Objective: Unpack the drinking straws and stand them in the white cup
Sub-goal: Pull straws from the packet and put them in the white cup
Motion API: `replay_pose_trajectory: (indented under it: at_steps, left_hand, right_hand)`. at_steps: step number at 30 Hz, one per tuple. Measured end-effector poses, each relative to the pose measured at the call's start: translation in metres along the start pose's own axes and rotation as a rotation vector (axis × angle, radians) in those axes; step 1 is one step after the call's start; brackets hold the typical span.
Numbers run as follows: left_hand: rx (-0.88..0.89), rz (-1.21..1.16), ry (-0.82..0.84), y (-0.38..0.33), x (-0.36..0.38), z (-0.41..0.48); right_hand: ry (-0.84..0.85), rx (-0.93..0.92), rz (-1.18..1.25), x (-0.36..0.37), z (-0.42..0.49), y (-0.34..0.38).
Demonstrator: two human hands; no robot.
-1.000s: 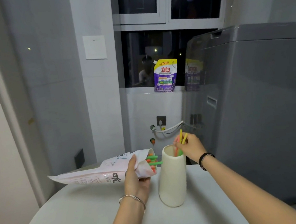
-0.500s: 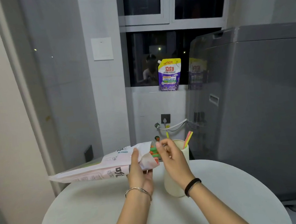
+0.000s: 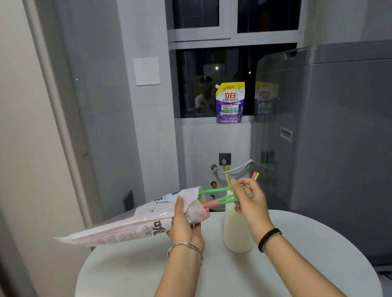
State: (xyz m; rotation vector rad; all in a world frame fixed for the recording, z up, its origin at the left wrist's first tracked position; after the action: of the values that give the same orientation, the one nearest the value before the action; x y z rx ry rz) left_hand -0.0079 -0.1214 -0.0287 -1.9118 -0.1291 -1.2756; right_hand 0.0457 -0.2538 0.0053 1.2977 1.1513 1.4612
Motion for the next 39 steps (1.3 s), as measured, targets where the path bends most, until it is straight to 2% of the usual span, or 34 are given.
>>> replay_pose_trajectory:
  at_steps: [4,8,14,16,20,22,25,27,33,39]
  left_hand:
    - [0.006,-0.017,-0.023,0.007,0.006,-0.009]
    - [-0.009,-0.038,-0.027,0.009,0.006,-0.008]
    - [0.010,-0.097,-0.117,0.001,-0.002,0.004]
    - [0.010,-0.111,-0.116,0.006,0.003,0.000]
    - [-0.003,-0.108,-0.117,0.017,0.013,-0.009]
    - [-0.020,-0.118,-0.117,0.018,0.014,-0.007]
    - [-0.022,-0.123,-0.111,0.015,0.010,0.001]
    - [-0.010,-0.124,-0.118,0.015,0.008,0.004]
    - [-0.025,-0.088,-0.076,0.028,0.015,-0.003]
    - [-0.059,-0.131,-0.096,0.032,0.012,0.016]
  right_hand:
    - [0.094,0.195,0.099,0.023,-0.011,-0.011]
    - [0.104,0.149,0.037,0.026,-0.014,-0.007]
    - [0.010,0.156,0.289,-0.007,-0.002,0.004]
    - [0.053,0.163,0.259,0.002,-0.005,0.001]
    - [0.086,0.122,0.050,0.024,-0.013,-0.007]
    - [0.013,0.101,0.054,0.019,-0.011,-0.004]
    - [-0.163,0.117,0.216,-0.004,-0.001,0.002]
    - [-0.215,0.125,0.278,-0.013,0.002,0.003]
    - [-0.012,0.160,0.051,0.009,0.001,-0.005]
    - [-0.135,-0.001,0.072,-0.023,0.023,0.031]
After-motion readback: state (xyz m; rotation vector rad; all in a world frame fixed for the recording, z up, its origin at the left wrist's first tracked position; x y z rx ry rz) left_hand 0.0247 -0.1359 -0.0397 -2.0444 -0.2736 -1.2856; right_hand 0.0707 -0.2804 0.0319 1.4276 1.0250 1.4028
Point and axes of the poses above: each hand's wrist, its own z-axis towards the middle knuckle, its own x-axis out of the palm, y = z × x, the point moved 4 cm from there along z, towards the middle knuckle, and after that the axes turned 14 degrees about x, right-handed, at the moved point
